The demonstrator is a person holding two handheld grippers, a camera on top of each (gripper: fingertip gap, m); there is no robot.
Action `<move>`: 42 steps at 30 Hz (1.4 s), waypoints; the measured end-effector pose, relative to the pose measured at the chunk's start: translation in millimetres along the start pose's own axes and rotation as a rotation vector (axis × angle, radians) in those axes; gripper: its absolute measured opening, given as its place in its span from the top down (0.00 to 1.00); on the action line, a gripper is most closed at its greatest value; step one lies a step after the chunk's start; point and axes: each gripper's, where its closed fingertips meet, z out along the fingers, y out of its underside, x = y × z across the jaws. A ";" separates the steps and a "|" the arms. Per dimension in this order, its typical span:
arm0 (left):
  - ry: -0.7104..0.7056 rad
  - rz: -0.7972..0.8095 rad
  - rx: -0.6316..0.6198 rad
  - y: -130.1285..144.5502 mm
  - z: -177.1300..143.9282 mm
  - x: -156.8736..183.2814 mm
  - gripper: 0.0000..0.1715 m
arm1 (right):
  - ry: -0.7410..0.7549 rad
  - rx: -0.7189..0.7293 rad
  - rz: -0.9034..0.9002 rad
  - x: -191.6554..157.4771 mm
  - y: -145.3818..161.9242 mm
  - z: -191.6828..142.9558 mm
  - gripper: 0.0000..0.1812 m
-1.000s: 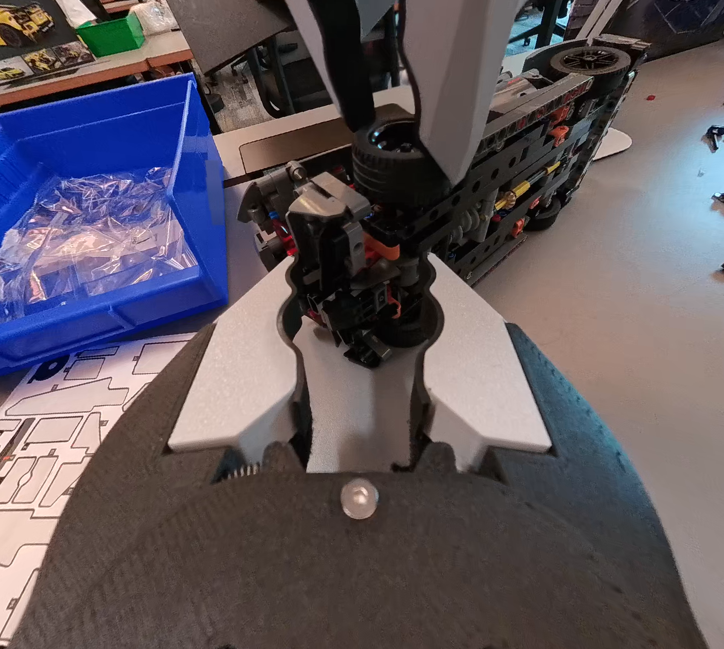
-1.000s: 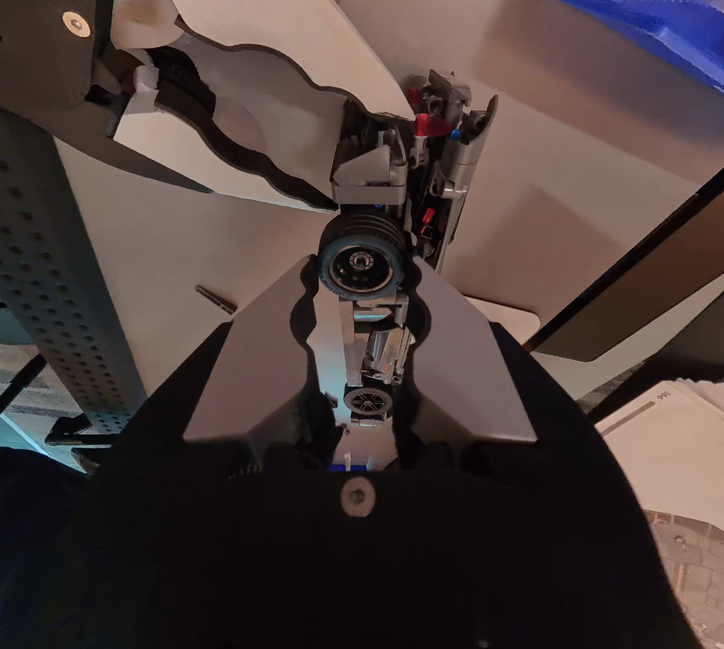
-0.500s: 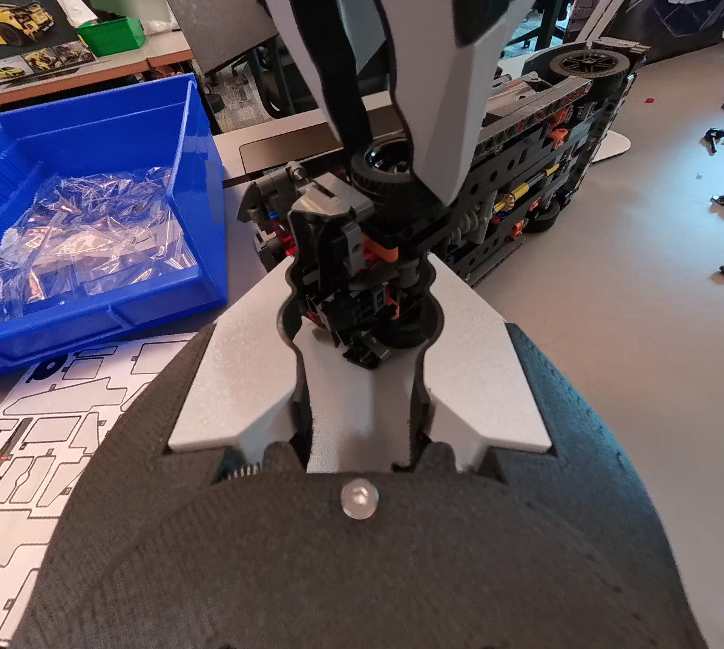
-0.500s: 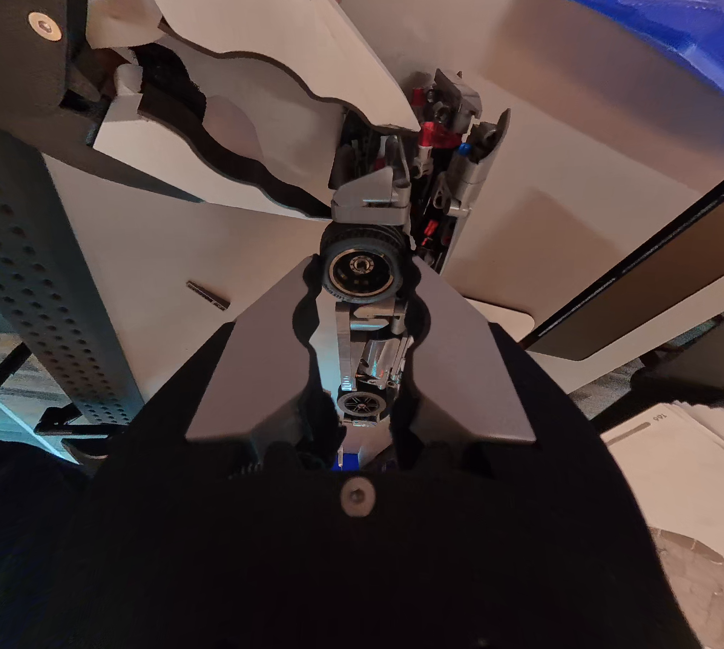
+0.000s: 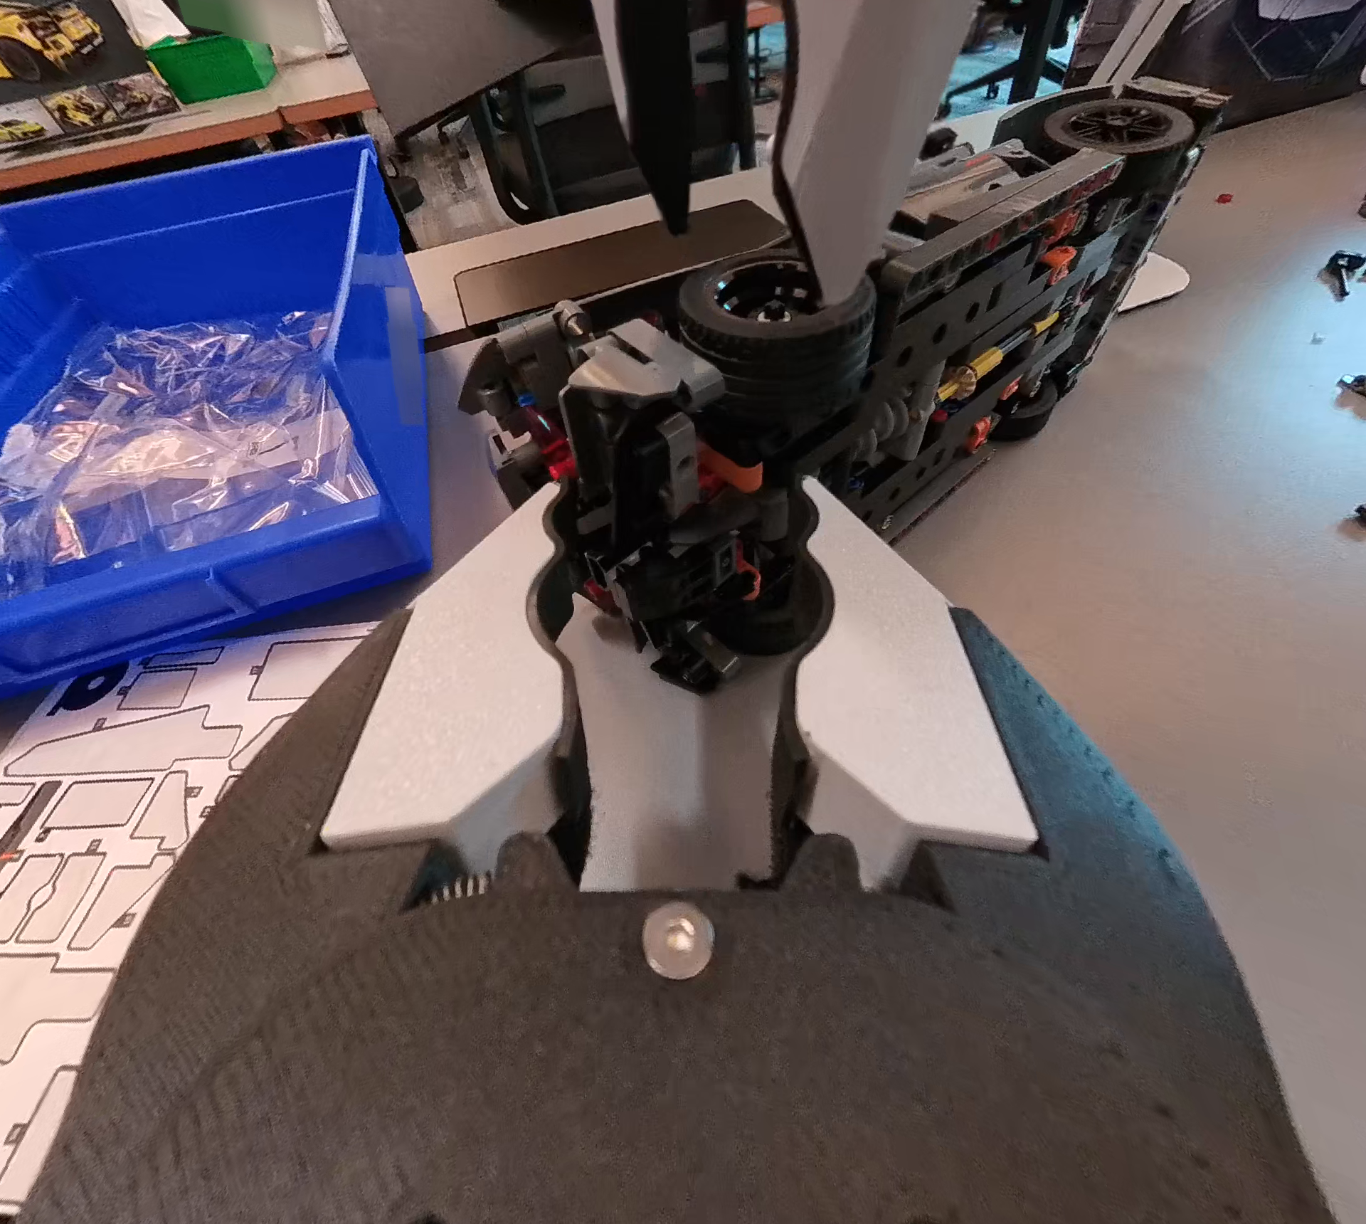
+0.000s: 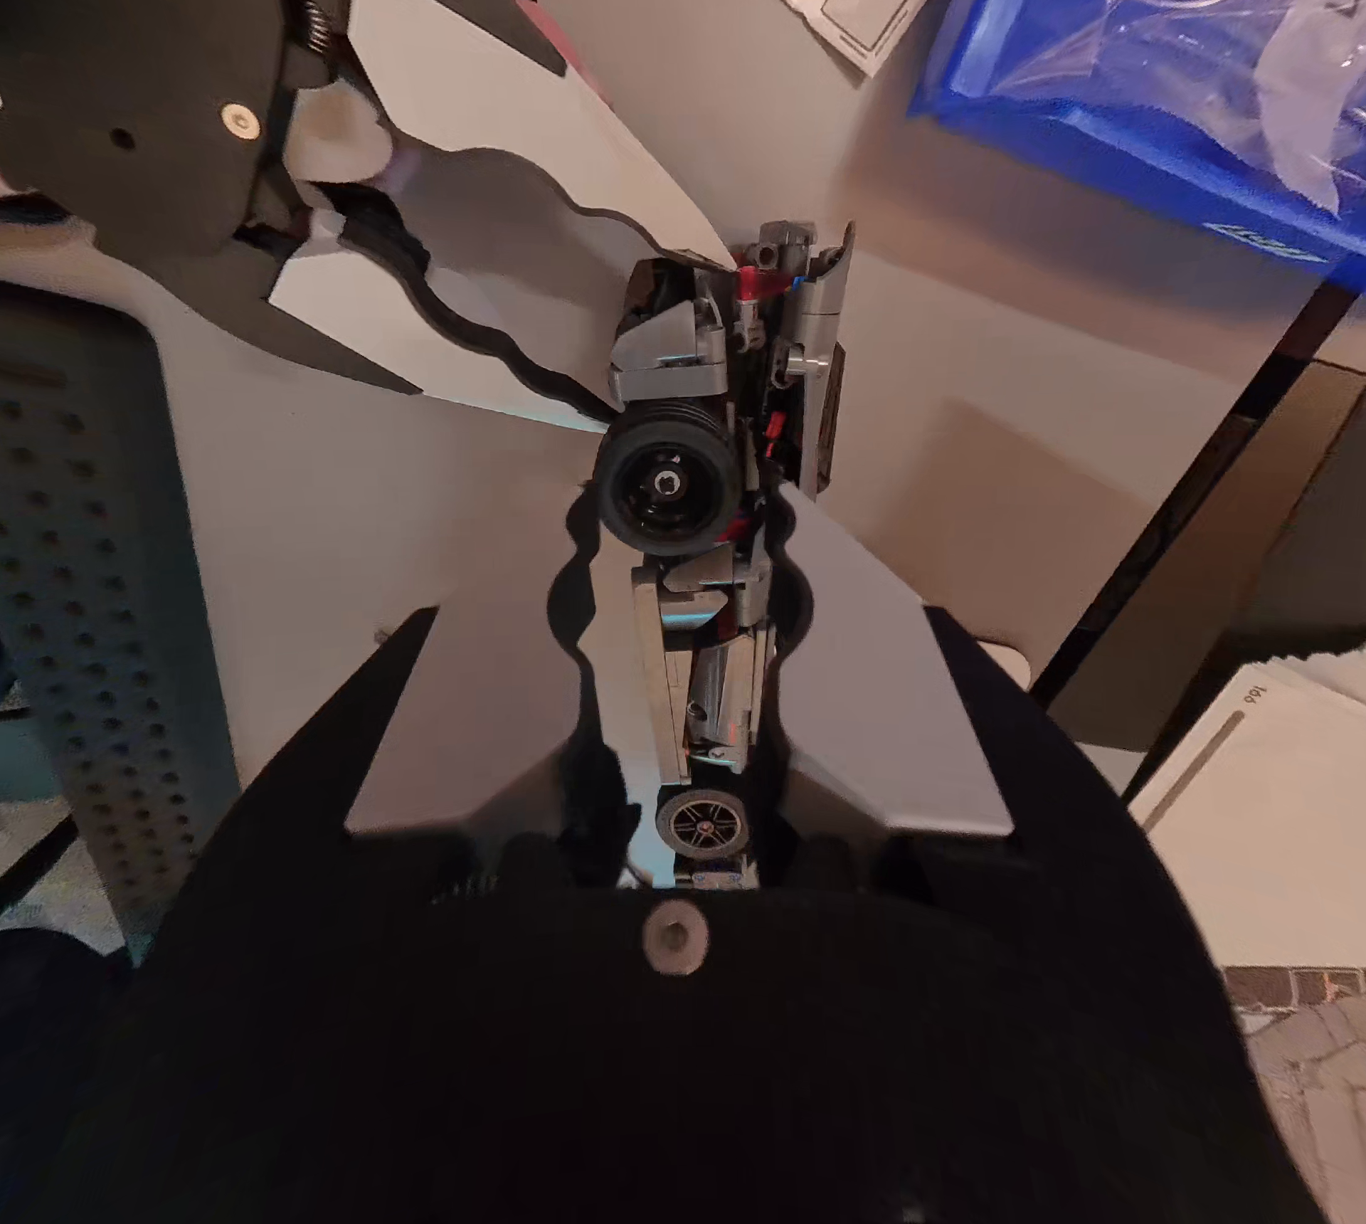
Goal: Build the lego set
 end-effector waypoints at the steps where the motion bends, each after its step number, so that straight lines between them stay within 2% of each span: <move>1: -0.001 0.001 -0.001 0.3 0.2 -0.2 0.68 | -0.001 0.022 -0.002 0.2 0.3 -1.1 0.83; 3: 0.000 -0.003 -0.002 0.4 0.2 -0.3 0.68 | 0.008 0.054 -0.004 2.1 1.3 -1.4 0.99; 4: 0.000 -0.003 -0.001 0.2 0.0 -0.5 0.69 | 0.008 0.062 -0.007 2.0 1.5 -0.2 1.00; 8: 0.003 -0.007 -0.001 0.6 0.6 0.0 0.69 | 0.002 0.021 -0.018 -0.3 8.9 9.4 1.00; 14: 0.003 0.002 -0.005 1.0 1.9 0.9 0.69 | -0.039 0.071 -0.024 -4.5 2.4 8.0 1.00; 35: -0.003 -0.011 -0.004 1.2 3.1 0.3 0.70 | -0.011 -0.019 -0.041 -5.4 4.7 12.6 1.00; 42: 0.004 -0.017 0.003 1.5 4.3 0.7 0.70 | 0.017 0.024 -0.010 -1.8 4.0 11.8 1.00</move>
